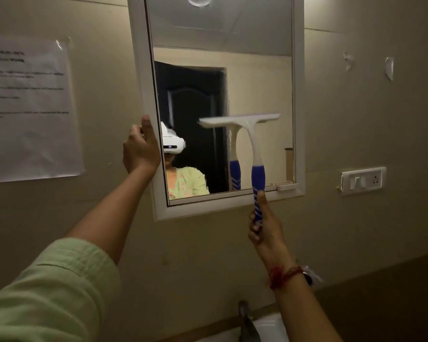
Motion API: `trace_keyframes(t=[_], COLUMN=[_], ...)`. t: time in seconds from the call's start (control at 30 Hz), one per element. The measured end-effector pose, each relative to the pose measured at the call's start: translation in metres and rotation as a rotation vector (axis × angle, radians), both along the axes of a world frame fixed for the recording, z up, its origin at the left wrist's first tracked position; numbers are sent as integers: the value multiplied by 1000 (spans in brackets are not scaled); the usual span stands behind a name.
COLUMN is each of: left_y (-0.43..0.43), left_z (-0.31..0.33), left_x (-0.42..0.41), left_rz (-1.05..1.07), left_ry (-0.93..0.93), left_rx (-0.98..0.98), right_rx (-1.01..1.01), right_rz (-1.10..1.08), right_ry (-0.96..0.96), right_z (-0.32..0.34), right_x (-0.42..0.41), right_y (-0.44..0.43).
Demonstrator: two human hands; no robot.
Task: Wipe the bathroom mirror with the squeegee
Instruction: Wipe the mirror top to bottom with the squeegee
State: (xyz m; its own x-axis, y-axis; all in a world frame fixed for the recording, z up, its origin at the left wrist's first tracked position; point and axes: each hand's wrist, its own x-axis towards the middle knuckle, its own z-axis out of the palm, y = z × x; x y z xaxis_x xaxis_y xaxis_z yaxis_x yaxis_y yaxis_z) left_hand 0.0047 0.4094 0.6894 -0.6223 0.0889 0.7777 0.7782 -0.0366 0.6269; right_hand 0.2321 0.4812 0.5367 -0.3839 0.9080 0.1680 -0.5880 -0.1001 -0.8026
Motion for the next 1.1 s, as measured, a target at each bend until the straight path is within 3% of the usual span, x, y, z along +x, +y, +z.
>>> trace_keyframes(t=[0.13, 0.37, 0.63, 0.73, 0.93, 1.1], left_y=[0, 0, 0, 0, 1, 1], left_z=[1, 0, 1, 1, 1, 2], left_x=[1, 0, -1, -1, -2, -2], left_rz=[-3, -12, -20, -25, -24, -28], left_ry=[0, -6, -1, 4, -7, -15], left_rx=[10, 8, 0, 5, 15, 4], right_rx=[-70, 6, -147, -143, -40, -145], right_rz=[46, 34, 170, 190, 81, 17], right_ry=[16, 101, 68, 112, 104, 43], right_z=[-28, 19, -65, -58, -15, -58], right_x=[4, -1, -7, -10, -13, -14], right_y=[-4, 4, 1, -3, 1, -1])
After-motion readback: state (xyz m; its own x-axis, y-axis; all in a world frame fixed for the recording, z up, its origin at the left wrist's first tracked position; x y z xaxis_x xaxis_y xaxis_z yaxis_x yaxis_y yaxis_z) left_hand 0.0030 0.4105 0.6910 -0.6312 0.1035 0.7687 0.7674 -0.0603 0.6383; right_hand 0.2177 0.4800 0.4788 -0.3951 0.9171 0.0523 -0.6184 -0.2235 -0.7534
